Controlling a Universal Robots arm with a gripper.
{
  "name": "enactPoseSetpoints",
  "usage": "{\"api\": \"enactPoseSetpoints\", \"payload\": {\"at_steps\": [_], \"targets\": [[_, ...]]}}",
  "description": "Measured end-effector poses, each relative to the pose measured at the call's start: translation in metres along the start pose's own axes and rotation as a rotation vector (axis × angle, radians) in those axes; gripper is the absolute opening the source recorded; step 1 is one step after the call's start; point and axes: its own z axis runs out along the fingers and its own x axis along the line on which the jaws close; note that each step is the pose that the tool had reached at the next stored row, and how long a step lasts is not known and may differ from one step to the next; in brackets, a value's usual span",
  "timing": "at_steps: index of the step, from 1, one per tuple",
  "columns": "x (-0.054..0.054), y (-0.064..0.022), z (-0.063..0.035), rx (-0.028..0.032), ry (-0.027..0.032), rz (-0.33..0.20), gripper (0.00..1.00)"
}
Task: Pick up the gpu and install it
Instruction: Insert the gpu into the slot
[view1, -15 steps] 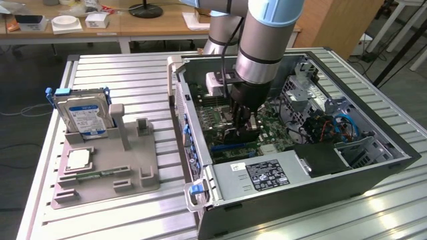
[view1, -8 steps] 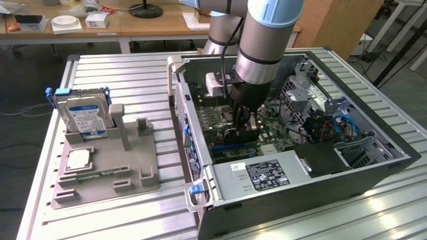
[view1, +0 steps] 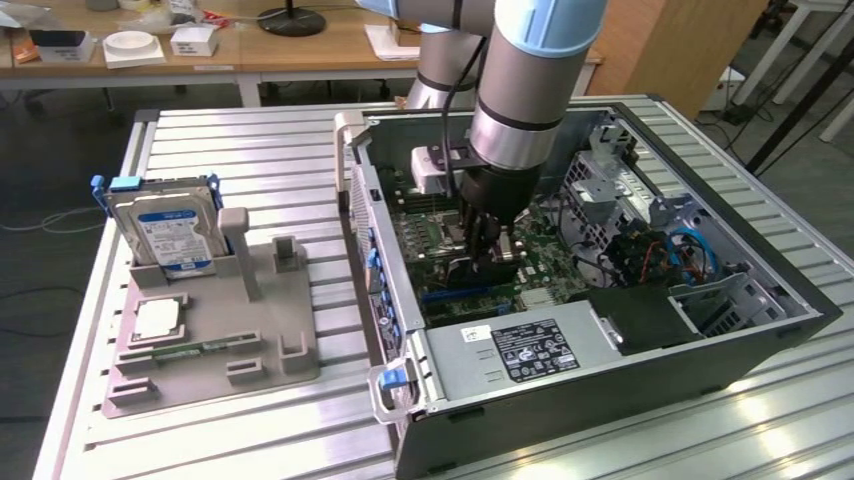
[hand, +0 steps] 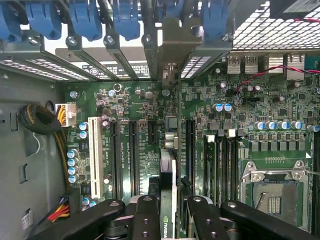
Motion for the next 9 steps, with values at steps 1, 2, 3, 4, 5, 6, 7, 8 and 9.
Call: {"api": "enactPoseSetpoints", "payload": {"at_steps": [1, 2, 3, 4, 5, 6, 7, 8, 9], "targets": [[-0.0001, 0.0000, 0.0005, 0.0002, -0.0004, 0.000, 0.26], [-0.0001, 0.0000, 0.0011, 0.0006, -0.0004, 0.000, 0.26], [-0.0001, 0.0000, 0.0017, 0.0009, -0.0004, 0.000, 0.26], [-0.0001, 0.0001, 0.0020, 0.0010, 0.0000, 0.000, 0.26], [-0.0001, 0.0001, 0.0021, 0.0010, 0.0002, 0.000, 0.26], [-0.0001, 0.0001, 0.0023, 0.0011, 0.0002, 0.000, 0.26], [-0.0001, 0.0001, 0.0026, 0.0014, 0.0002, 0.000, 0.26], [-0.0001, 0.0001, 0.0027, 0.0015, 0.0001, 0.000, 0.26], [-0.0001, 0.0001, 0.0028, 0.0017, -0.0001, 0.000, 0.26]]}}
